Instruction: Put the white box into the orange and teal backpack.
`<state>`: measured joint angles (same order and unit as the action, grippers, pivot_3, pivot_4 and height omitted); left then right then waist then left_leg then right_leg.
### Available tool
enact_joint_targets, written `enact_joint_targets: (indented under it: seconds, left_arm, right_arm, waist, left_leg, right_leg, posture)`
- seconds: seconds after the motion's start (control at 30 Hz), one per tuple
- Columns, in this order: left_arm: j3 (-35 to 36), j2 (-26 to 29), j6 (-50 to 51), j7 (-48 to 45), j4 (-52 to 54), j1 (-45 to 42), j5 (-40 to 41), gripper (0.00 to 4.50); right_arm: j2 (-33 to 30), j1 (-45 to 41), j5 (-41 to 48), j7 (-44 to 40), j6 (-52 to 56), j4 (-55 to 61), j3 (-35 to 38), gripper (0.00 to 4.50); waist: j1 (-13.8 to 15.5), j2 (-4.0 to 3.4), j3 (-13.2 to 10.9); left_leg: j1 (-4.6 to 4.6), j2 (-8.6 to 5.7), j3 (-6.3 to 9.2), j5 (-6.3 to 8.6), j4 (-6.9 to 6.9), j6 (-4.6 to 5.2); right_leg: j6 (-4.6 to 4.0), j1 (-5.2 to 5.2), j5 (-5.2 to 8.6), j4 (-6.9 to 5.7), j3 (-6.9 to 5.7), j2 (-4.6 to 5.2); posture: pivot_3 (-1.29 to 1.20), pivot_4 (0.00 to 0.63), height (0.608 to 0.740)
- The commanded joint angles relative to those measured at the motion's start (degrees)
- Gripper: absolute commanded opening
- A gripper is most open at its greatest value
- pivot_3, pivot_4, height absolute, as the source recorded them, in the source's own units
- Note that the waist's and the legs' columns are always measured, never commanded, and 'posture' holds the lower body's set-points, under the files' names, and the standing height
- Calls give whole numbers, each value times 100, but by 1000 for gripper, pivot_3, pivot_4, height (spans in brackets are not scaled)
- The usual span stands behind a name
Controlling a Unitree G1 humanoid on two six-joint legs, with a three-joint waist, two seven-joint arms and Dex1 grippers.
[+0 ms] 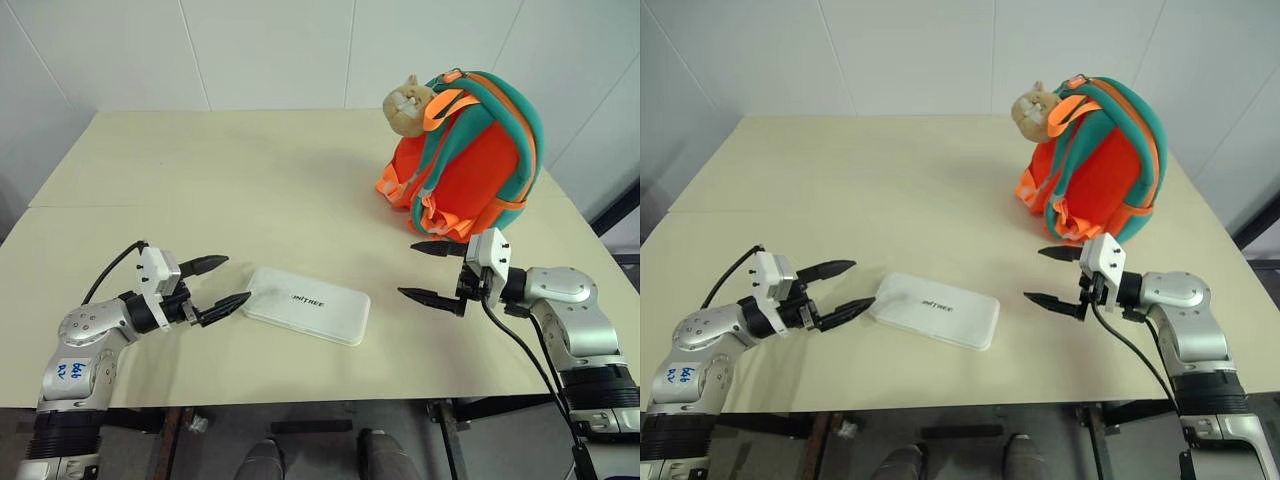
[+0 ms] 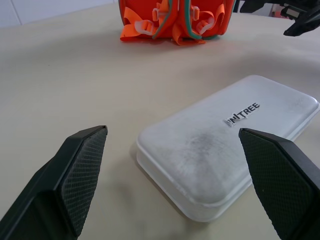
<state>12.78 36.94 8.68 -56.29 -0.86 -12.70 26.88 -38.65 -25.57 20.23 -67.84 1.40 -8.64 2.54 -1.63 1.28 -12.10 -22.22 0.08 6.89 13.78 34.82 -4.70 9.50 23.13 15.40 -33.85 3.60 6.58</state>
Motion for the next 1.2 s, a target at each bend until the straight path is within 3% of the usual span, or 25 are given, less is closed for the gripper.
enact_joint_targets:
  seconds: [0.03,0.57,0.67,0.87,1.03,1.1,1.2]
  left_arm:
    - [108,73,-47,-19,138,33,48,4500]
    - [329,561,525,-179,327,45,264,4500]
    - [362,544,402,-168,273,51,186,3919]
    - [546,615,-60,-125,-332,73,-97,2113]
    - [299,662,-469,-199,-854,-87,-458,496]
    - [226,629,-544,-182,-984,-161,-538,7]
    - [75,559,-577,-211,-1104,-201,-614,7]
  right_arm:
    - [-23,12,48,97,-6,254,104,4448]
    - [170,173,288,124,812,1041,-247,4448]
    - [288,414,234,381,865,1233,-236,3860]
    - [488,968,-20,906,833,1591,-311,1862]
    - [601,1480,-51,1261,993,2001,-392,56]
    - [659,1612,-81,1395,1025,2082,-436,0]
    - [709,1721,-145,1568,1180,2139,-537,0]
  waist:
    - [-4,0,0]
    - [-2,0,0]
    - [1,0,0]
    - [0,0,0]
    - [2,0,0]
    - [10,1,1]
    - [7,1,1]
  left_leg:
    - [0,0,0,0,0,0]
    - [0,0,0,0,4,0]
    - [0,0,1,1,3,-1]
    - [0,0,0,1,3,-1]
    - [0,1,0,1,5,-1]
    - [0,0,0,1,5,-1]
    - [-2,-1,0,1,7,-1]
  right_leg:
    - [0,0,0,0,0,0]
    - [-1,0,1,-3,0,0]
    - [-1,1,1,-3,0,-1]
    - [-9,1,5,-3,0,0]
    - [-18,2,9,-4,0,-1]
    - [-18,2,9,-4,0,0]
    - [-18,1,9,-3,0,1]
  posture:
    - [0,150,740]
    - [0,150,740]
    - [0,150,740]
    - [0,150,740]
    - [0,150,740]
    - [0,150,740]
    - [0,150,740]
